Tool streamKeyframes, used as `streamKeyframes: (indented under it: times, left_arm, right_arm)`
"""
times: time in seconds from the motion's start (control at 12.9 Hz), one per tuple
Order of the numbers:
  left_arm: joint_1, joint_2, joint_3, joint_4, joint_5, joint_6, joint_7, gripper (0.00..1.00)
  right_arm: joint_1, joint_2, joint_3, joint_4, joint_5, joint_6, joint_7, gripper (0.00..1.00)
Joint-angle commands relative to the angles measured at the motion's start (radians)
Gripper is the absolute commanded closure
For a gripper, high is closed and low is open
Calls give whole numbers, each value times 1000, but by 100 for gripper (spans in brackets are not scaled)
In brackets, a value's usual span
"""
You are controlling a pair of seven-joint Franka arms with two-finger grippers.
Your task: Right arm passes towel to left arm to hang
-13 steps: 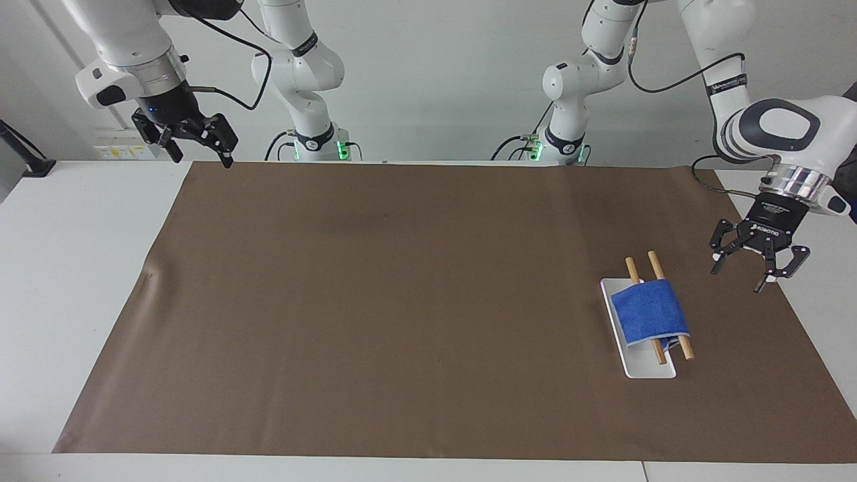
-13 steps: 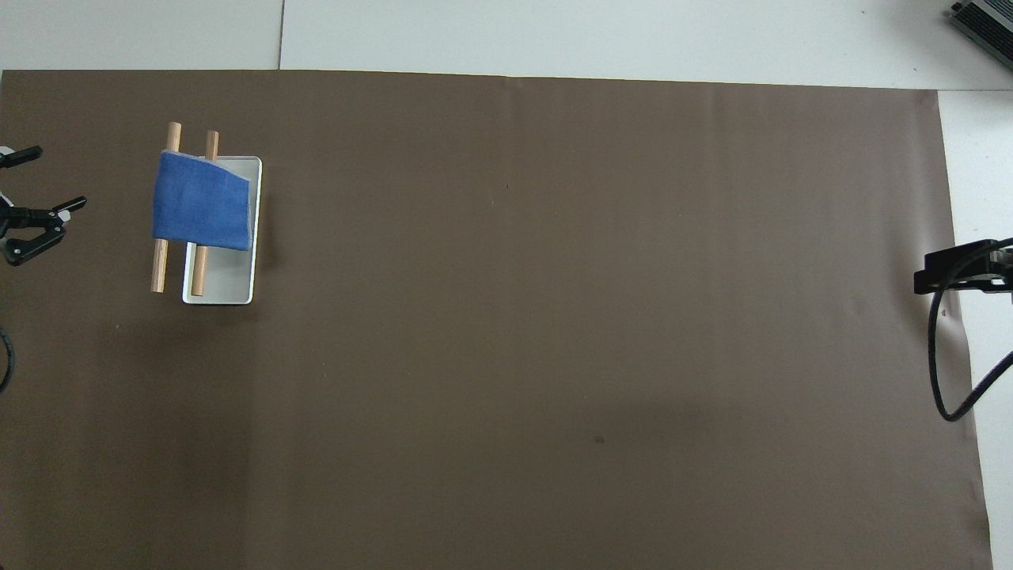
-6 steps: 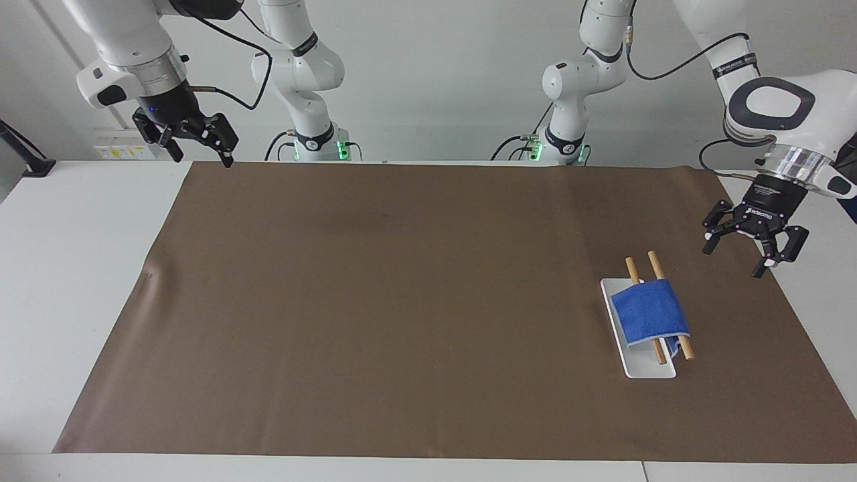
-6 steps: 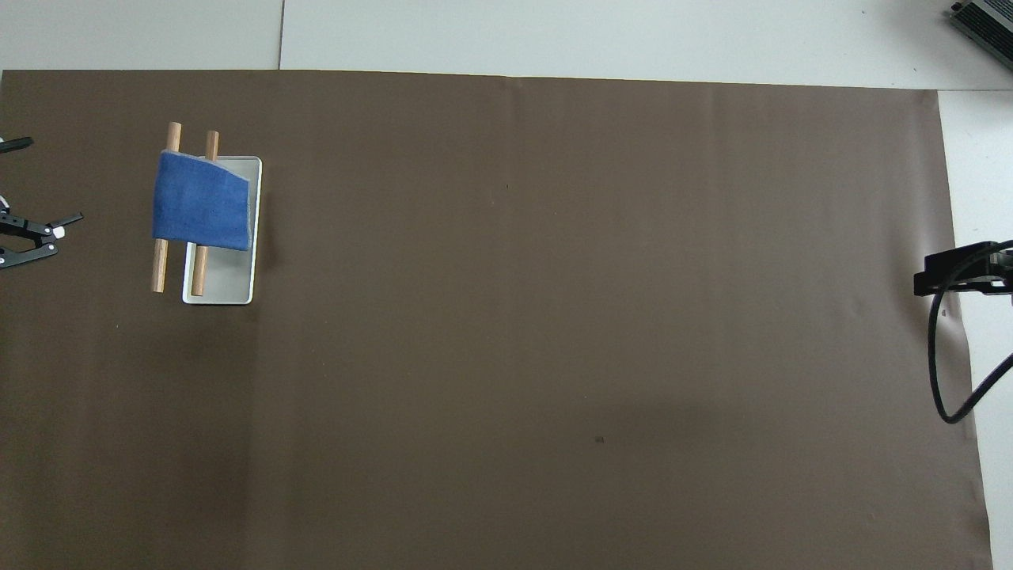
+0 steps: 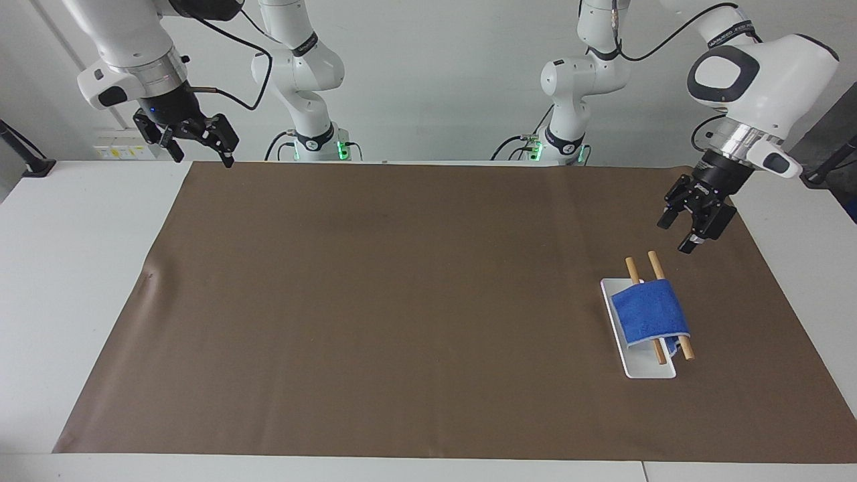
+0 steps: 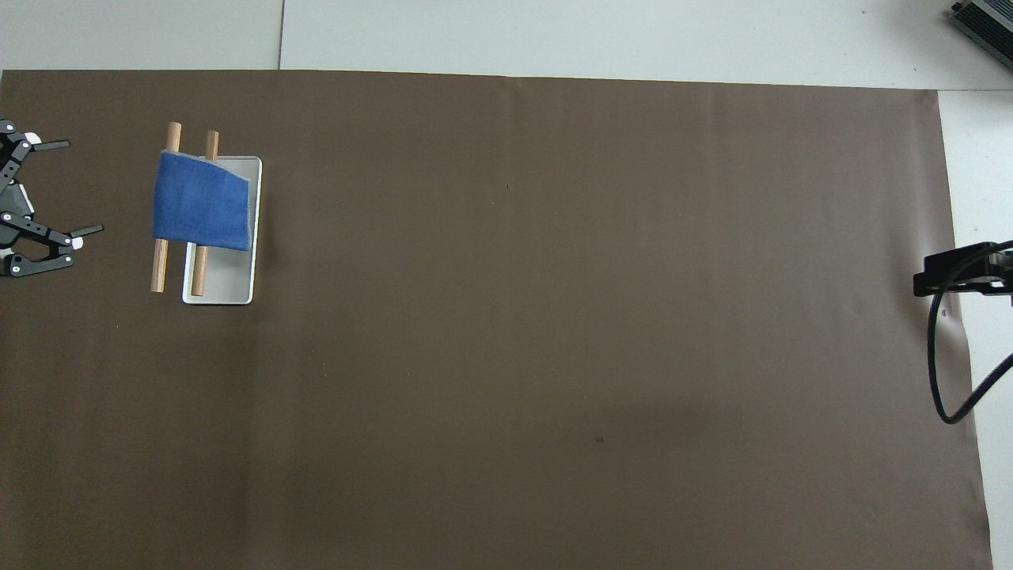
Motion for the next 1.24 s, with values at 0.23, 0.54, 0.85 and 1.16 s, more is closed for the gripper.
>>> streamKeyframes:
  times: [0.23, 0.54, 0.85, 1.16]
  left_arm:
    - [-73, -47, 14, -13, 142, -228, 398, 0]
    - [-58, -56, 19, -7, 231, -290, 685, 0]
    - [-64, -52, 15, 78, 331, -376, 857, 0]
    - [-55, 11, 23, 239, 355, -473, 959, 0]
  right_arm:
    - [-6, -21, 1, -23, 27, 23, -25, 0]
    - [-12, 21, 0, 46, 27, -2, -19, 0]
    - [2, 18, 0, 31, 18, 6, -16, 0]
    - [5, 10, 0, 13, 4, 9, -21, 0]
